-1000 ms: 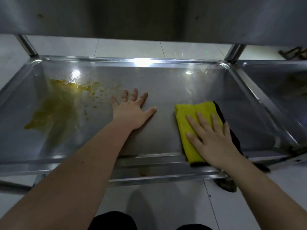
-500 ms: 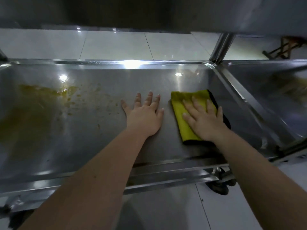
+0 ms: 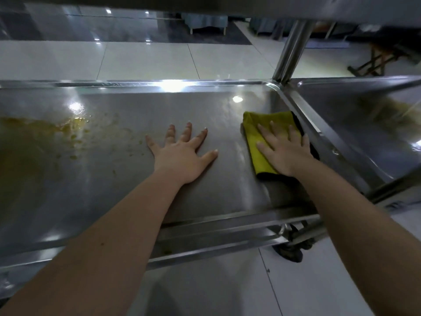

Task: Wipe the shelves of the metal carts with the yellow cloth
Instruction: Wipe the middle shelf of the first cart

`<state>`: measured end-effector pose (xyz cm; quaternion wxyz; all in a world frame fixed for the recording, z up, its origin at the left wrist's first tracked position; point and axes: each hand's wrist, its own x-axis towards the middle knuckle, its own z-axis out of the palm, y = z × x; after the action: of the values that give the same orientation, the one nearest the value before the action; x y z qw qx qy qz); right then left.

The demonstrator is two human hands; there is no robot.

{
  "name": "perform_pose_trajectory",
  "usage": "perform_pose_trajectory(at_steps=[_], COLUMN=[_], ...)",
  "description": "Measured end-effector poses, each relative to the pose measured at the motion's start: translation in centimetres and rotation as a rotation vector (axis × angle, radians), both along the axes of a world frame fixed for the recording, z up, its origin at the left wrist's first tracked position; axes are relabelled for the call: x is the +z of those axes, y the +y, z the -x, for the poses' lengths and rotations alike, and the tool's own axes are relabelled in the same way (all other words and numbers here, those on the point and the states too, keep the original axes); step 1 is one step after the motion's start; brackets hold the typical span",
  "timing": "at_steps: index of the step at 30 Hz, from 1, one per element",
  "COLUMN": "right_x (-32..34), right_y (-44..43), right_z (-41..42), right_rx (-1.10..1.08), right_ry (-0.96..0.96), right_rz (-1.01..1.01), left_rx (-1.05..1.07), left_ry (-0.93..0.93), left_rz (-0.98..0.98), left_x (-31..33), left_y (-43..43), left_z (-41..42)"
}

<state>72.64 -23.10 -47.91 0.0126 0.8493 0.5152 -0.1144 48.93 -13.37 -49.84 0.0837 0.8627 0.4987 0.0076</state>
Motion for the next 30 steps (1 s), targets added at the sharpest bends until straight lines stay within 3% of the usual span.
perform_pose_trajectory(at_steps=[4, 8, 11, 15, 17, 20, 23, 27, 30], right_x=[0.1, 0.4, 0.1, 0.1, 0.4, 1.1, 1.2, 0.5, -0.3], right_y=[-9.1, -8.2, -4.3, -0.7, -0.4, -1.2, -2.3, -0.5, 1.6], right_z=[1.3, 3.6, 9.4, 20.1, 21.8, 18.3, 14.4, 14.9, 15.4], right_rx=[-0.036, -0.188, -0.175, 0.068, 0.131, -0.013, -0.195, -0.162, -0.124], right_ry=[0.020, 0.014, -0.005, 0.003, 0.063, 0.077, 0.355, 0.561, 0.425], right_rz=[0.041, 0.038, 0.013, 0.018, -0.055, -0.344, -0.499, -0.569, -0.405], left_rx=[-0.002, -0.016, 0.010, -0.011, -0.050, -0.108, -0.175, -0.113, -0.101], left_ry=[-0.004, -0.007, -0.209, -0.510, -0.453, -0.191, -0.140, -0.065, -0.038], left_rz=[0.030, 0.060, 0.176, 0.221, 0.131, -0.062, -0.054, 0.003, -0.044], left_x=[0.1, 0.6, 1.1, 2.1, 2.7, 2.7, 1.9, 0.8, 0.9], left_y=[-0.1, -0.2, 0.1, -0.1, -0.5, -1.7, -5.0, -6.5, -3.3], left_z=[0.0, 0.3, 0.7, 2.8, 4.1, 4.0, 1.7, 1.1, 3.6])
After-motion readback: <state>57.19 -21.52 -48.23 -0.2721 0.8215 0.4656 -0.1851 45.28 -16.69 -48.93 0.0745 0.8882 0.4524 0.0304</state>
